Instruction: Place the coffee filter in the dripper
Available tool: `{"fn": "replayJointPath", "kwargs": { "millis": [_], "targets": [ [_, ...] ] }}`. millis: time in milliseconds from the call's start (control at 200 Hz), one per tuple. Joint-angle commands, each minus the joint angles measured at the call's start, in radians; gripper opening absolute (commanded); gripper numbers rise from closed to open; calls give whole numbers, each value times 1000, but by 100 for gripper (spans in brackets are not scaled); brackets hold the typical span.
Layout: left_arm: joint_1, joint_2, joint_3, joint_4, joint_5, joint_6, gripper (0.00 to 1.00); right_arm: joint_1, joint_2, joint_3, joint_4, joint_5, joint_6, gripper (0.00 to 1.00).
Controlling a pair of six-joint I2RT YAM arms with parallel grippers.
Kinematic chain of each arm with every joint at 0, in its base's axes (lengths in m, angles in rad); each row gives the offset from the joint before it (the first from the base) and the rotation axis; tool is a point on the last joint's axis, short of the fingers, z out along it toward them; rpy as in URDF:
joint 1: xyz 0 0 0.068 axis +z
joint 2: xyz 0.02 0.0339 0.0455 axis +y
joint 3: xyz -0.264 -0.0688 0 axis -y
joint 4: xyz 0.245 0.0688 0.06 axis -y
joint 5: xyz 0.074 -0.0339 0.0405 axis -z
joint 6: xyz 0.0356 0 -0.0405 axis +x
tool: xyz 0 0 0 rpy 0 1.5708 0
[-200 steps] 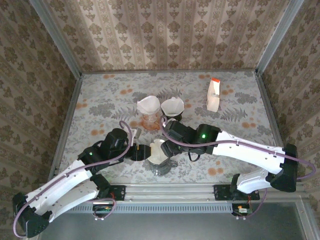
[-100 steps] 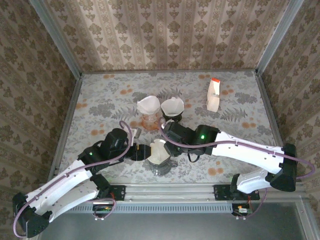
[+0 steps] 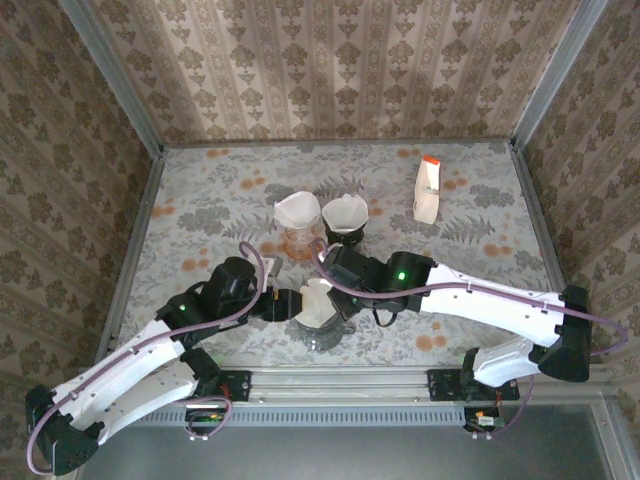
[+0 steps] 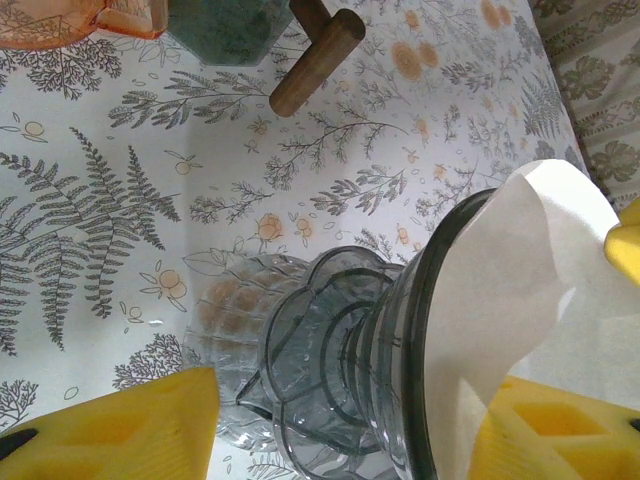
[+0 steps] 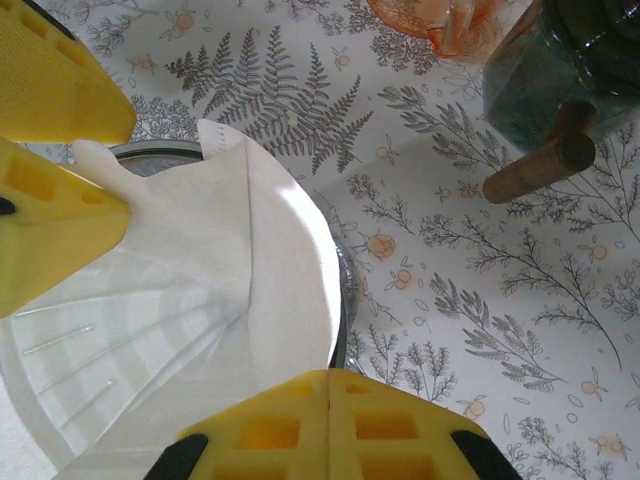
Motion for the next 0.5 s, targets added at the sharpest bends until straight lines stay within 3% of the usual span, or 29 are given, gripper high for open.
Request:
{"fn": "replayJointPath", "kwargs": {
  "millis": [0, 180, 495],
  "targets": [
    [8, 4, -15, 18, 14, -14, 64, 12, 36, 39, -29, 16, -6, 2],
    [7, -5, -6, 20, 14, -19, 73, 28, 69, 63, -81, 67, -8, 0],
    [11, -8, -8, 10, 7, -19, 65, 57, 101, 88, -109, 124, -5, 2]
  ]
}}
